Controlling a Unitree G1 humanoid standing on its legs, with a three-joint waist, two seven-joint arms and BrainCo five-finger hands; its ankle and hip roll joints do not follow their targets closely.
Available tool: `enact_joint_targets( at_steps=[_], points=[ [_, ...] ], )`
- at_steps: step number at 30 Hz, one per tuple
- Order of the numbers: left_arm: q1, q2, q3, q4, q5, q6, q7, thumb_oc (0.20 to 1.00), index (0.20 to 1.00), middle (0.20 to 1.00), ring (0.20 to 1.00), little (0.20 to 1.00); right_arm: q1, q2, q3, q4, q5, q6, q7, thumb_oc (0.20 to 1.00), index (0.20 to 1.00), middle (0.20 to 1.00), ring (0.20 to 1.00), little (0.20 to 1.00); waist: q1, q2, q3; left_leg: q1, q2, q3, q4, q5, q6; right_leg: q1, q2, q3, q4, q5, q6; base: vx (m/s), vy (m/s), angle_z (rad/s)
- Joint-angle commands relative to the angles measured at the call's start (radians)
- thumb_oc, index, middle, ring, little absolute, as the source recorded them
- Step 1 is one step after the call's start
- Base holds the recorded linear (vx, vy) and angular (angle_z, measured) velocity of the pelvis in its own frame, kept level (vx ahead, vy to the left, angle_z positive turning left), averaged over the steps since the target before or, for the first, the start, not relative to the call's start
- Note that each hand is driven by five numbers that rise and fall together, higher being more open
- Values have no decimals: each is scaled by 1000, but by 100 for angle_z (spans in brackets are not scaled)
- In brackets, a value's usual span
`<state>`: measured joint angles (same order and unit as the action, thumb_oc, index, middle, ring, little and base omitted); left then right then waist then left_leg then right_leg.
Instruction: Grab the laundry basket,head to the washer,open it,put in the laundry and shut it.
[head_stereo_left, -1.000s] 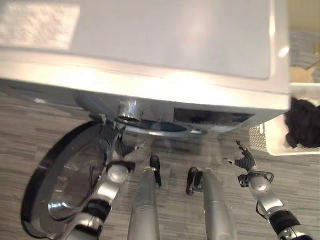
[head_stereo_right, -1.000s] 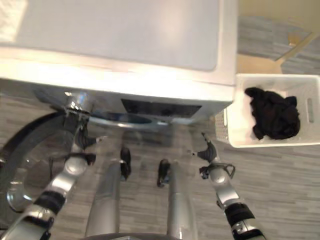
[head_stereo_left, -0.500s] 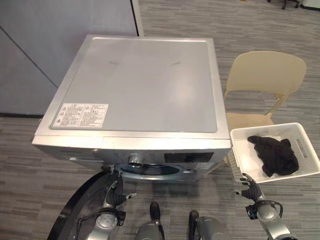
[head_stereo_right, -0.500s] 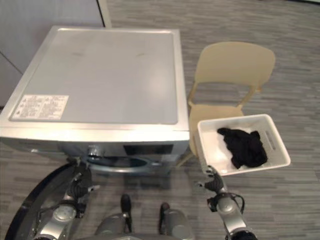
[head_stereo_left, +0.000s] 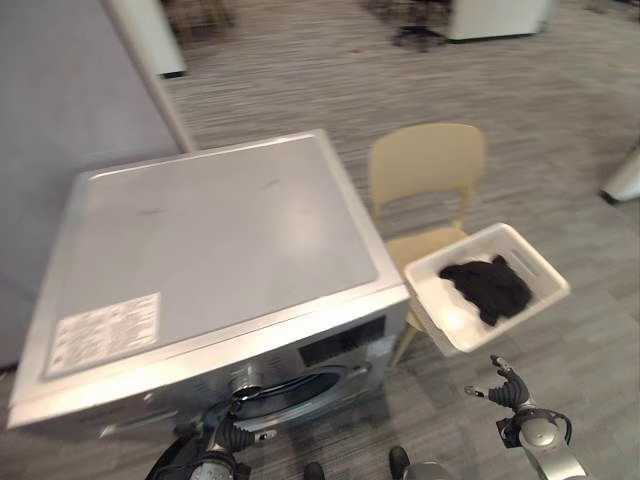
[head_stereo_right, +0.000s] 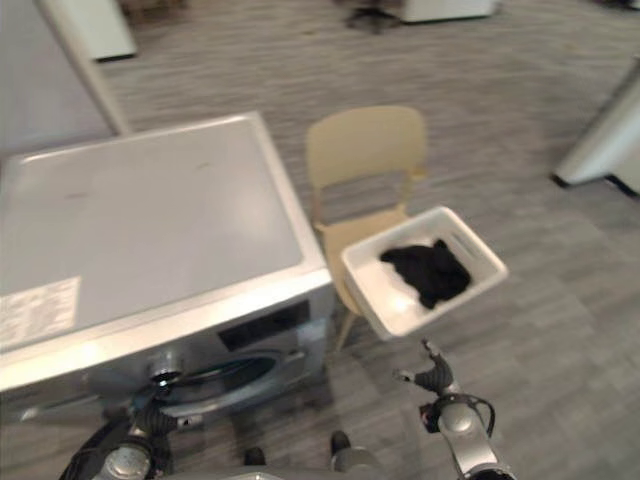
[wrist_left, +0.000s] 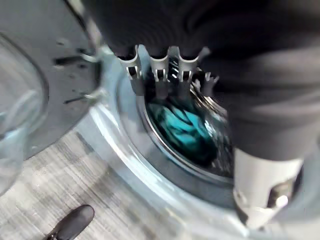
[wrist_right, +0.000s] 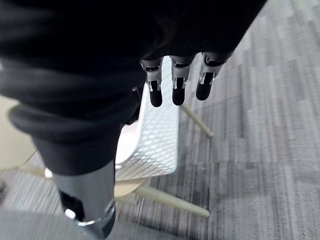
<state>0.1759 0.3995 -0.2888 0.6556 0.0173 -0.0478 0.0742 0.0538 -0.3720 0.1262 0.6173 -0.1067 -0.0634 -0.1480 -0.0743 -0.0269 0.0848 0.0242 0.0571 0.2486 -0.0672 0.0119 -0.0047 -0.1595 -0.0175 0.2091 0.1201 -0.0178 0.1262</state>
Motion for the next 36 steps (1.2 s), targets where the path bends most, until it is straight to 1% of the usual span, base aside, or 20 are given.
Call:
enact_joint_targets(
  at_steps=[1, 3, 6, 7, 8, 11, 13, 14, 15, 18, 19, 22, 24, 26, 27, 29, 31, 32, 34, 36],
  points=[
    [-139, 0, 5, -83, 48, -70, 7, 1000, 1000, 1000, 1000, 1000, -9, -14, 13, -22, -2, -16, -18, 1000, 1000, 1000, 1000, 1000, -26, -19, 54, -35, -18, 60, 100, -119, 35, -49, -2, -108, -56, 107, 56, -76, -89, -209],
    [-148, 10, 3, -115, 40, -70, 7, 1000, 1000, 1000, 1000, 1000, -8, -9, 15, -39, -6, -18, -25, 1000, 1000, 1000, 1000, 1000, -7, -14, 57, -31, 11, 105, 84, -110, 29, -65, -52, -288, -43, 87, 32, -33, -140, -189],
    [-149, 19, 3, -153, 28, -63, 3, 1000, 1000, 1000, 1000, 1000, -16, -5, 22, -51, -11, -17, -46, 1000, 1000, 1000, 1000, 1000, 34, -8, 56, 8, 63, 184, 91, -127, 9, -41, -150, -592, -2, 45, 21, 22, -173, -139],
    [-149, 20, 0, -159, 27, -61, 0, 1000, 1000, 1000, 1000, 1000, -18, -5, 25, -50, -13, -14, -49, 1000, 1000, 1000, 1000, 1000, 41, -10, 54, 18, 72, 211, 104, -136, 7, -32, -175, -651, 5, 44, 18, 31, -205, -157],
    [-151, 19, -11, -164, 29, -58, -1, 1000, 1000, 1000, 1000, 1000, -22, -6, 29, -56, -15, -9, -50, 1000, 1000, 1000, 1000, 1000, 33, -12, 52, 39, 73, 233, 112, -148, 8, -41, -189, -671, 16, 51, 10, 115, -190, -195],
    [-154, 0, -31, -157, 29, -60, -14, 1000, 1000, 1000, 1000, 1000, -17, -22, 42, -48, -25, -1, -55, 1000, 1000, 1000, 1000, 1000, 24, -6, 50, 53, 90, 246, 214, -177, -1, -14, -165, -634, -34, 32, 3, 184, -157, -113],
    [-162, -16, -44, -162, 14, -59, -19, 1000, 1000, 1000, 1000, 1000, -28, -43, 44, -54, -25, 0, -58, 1000, 1000, 1000, 1000, 1000, 22, 11, 57, 35, 103, 211, 288, -158, -16, 1, -141, -614, -53, 23, -5, 169, -136, -61],
    [-165, -24, -53, -168, 4, -60, -17, 1000, 1000, 1000, 1000, 1000, -33, -49, 49, -59, -21, 1, -57, 1000, 1000, 1000, 1000, 1000, 32, 23, 68, 2, 101, 152, 328, -127, -31, 9, -123, -600, -59, 17, -18, 154, -103, -83],
    [-168, -29, -61, -174, -7, -60, -19, 1000, 1000, 1000, 1000, 1000, -34, -60, 46, -69, -20, 2, -56, 1000, 1000, 1000, 1000, 1000, 38, 28, 70, -44, 87, 83, 346, -131, -32, 20, -113, -594, -71, 6, -26, 187, -115, -89],
    [-164, -36, -65, -167, -8, -56, -17, 1000, 1000, 1000, 1000, 1000, -23, -64, 43, -81, -12, -6, -54, 1000, 1000, 1000, 1000, 1000, 62, 9, 89, -162, 12, -46, 343, -183, -8, 67, -99, -554, -85, -25, -35, 200, -115, -45],
    [-163, -39, -63, -162, -8, -54, -16, 1000, 1000, 1000, 1000, 1000, -21, -64, 39, -79, -10, -7, -56, 1000, 1000, 1000, 1000, 1000, 67, -1, 98, -201, -9, -56, 336, -148, 1, 70, -101, -556, -86, -17, -46, 132, -76, -2],
    [-154, -39, -52, -162, -14, -52, -14, 1000, 1000, 1000, 1000, 1000, -32, -63, 47, -67, -4, -11, -66, 1000, 1000, 1000, 1000, 1000, 98, 9, 112, -277, -54, -107, 263, -55, -8, 105, -61, -525, -92, -43, -52, 188, -29, -7],
    [-151, -35, -46, -165, -14, -48, -17, 1000, 1000, 1000, 1000, 1000, -41, -62, 50, -62, 2, -7, -74, 1000, 1000, 1000, 1000, 1000, 115, 22, 111, -312, -55, -85, 203, 2, -29, 143, -32, -509, -101, -76, -50, 268, -4, -1],
    [-151, -35, -46, -165, -14, -47, -17, 1000, 1000, 1000, 1000, 1000, -42, -62, 51, -61, 2, -7, -75, 1000, 1000, 1000, 1000, 1000, 117, 20, 112, -306, -56, -81, 196, 4, -31, 145, -33, -505, -101, -79, -50, 226, 41, -34],
    [-132, -32, -27, -165, -14, -42, -19, 1000, 1000, 1000, 1000, 1000, -45, -62, 57, -63, -4, 2, -73, 1000, 1000, 1000, 1000, 1000, 151, 25, 100, -323, -31, -12, 130, 50, -15, 186, -13, -491, -90, -111, -51, 289, 91, -25],
    [-132, -32, -27, -165, -14, -42, -19, 1000, 1000, 1000, 1000, 1000, -45, -62, 57, -63, -4, 2, -73, 1000, 1000, 1000, 1000, 1000, 151, 25, 101, -322, -31, -12, 129, 51, -15, 186, -13, -490, -90, -111, -51, 336, 106, -31],
    [-108, -39, -7, -148, -20, -41, -16, 1000, 1000, 1000, 1000, 1000, -41, -40, 78, -44, -40, 4, -51, 1000, 1000, 1000, 1000, 1000, 177, -6, 65, -300, -53, -30, 170, 23, 32, 240, -56, -491, -28, -149, -20, 616, 226, 11],
    [-105, -30, 19, -145, -34, -38, -6, 1000, 1000, 1000, 1000, 1000, -50, -28, 81, -38, -42, 1, -49, 1000, 1000, 1000, 1000, 1000, 185, -14, 65, -258, -70, -37, 165, 1, 59, 211, -102, -500, 115, -124, 5, 423, 210, 26],
    [-98, -17, 49, -132, -42, -41, 19, 1000, 1000, 1000, 1000, 1000, -54, -19, 74, -46, -41, -6, -46, 1000, 1000, 1000, 1000, 1000, 182, -6, 71, -184, -96, -90, 133, -17, 87, 116, -119, -476, 287, -63, 13, 361, 146, 12],
    [-98, -17, 50, -132, -42, -41, 19, 1000, 1000, 1000, 1000, 1000, -54, -19, 74, -46, -41, -6, -46, 1000, 1000, 1000, 1000, 1000, 181, -7, 71, -184, -98, -90, 132, -17, 88, 115, -121, -476, 290, -64, 13, 150, 8, 60]
  ],
)
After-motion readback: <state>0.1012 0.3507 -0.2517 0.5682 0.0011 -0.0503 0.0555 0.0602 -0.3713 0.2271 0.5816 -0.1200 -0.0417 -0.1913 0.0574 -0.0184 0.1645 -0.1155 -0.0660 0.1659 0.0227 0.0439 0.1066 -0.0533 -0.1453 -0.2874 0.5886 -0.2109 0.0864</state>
